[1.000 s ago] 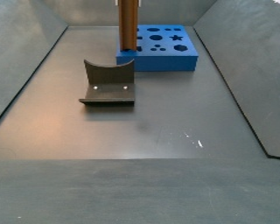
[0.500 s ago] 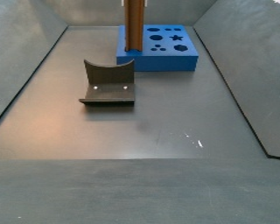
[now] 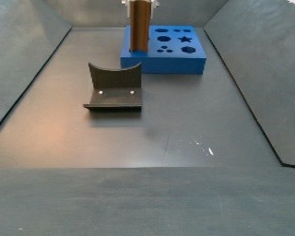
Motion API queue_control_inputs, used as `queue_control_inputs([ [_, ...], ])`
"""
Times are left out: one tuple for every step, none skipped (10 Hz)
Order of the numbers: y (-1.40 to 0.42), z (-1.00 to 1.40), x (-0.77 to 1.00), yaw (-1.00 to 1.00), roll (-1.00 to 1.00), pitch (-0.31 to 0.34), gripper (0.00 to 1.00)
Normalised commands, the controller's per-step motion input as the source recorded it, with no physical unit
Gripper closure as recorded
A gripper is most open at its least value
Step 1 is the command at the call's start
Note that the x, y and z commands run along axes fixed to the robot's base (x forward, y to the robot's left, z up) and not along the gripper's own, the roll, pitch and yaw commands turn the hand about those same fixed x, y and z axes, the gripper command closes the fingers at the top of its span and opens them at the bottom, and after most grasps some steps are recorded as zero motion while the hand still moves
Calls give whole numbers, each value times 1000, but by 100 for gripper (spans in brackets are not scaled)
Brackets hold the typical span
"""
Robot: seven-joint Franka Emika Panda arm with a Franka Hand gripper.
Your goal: Insert the arch object.
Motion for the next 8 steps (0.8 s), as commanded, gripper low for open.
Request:
queue_control_inputs([
  [0,-189,0,0,0,-39,100],
  [0,-269,0,0,41,0,100],
  [0,-331,54,-17,96,0,100],
  [-23,-380,57,-14,116,0,100],
  [0,-331,9,-3,80,0,100],
  [0,-266,0,-6,49,0,100],
  [0,-69,0,0,-20,-107,100],
  [-23,0,0,0,30,0,100],
])
